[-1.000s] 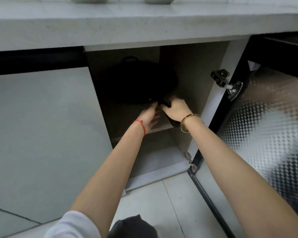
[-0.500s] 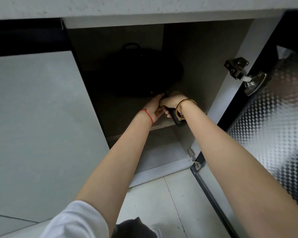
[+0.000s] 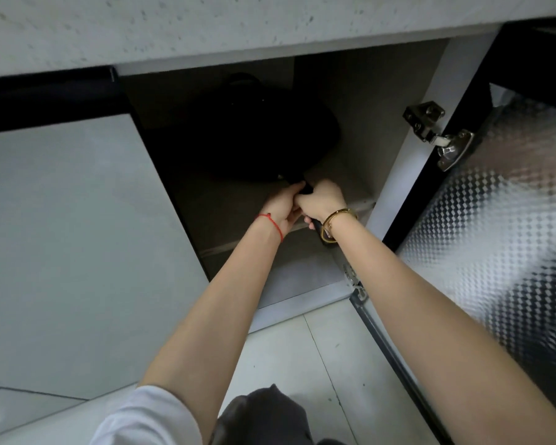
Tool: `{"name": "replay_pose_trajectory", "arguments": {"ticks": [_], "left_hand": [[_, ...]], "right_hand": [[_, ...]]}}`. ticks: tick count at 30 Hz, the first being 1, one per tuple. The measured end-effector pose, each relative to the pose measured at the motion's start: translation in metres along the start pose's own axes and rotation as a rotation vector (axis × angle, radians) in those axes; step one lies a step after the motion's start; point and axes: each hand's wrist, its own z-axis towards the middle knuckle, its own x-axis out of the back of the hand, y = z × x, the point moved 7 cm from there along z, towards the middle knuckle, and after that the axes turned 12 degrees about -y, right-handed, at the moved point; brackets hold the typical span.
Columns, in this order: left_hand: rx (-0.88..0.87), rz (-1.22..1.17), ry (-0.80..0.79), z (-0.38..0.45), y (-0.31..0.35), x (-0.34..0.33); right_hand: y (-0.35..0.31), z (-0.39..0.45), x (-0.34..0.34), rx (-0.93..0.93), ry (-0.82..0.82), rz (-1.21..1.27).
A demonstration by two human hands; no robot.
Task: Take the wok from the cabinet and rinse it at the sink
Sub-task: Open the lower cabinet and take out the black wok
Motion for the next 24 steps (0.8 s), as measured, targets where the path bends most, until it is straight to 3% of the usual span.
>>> {"name": "replay_pose_trajectory", "arguments": {"ticks": [10, 24], "left_hand": [[0.125, -0.101, -0.028, -0.084, -0.022, -0.024], [0.358, -0.112, -0.106, -0.258, -0.025, -0.091]], "right_hand": [[0.000, -0.099, 0.010, -0.104, -0.007, -0.139], [-0.018, -0.278, 0.029, -0.285, -0.064, -0.113]]}}
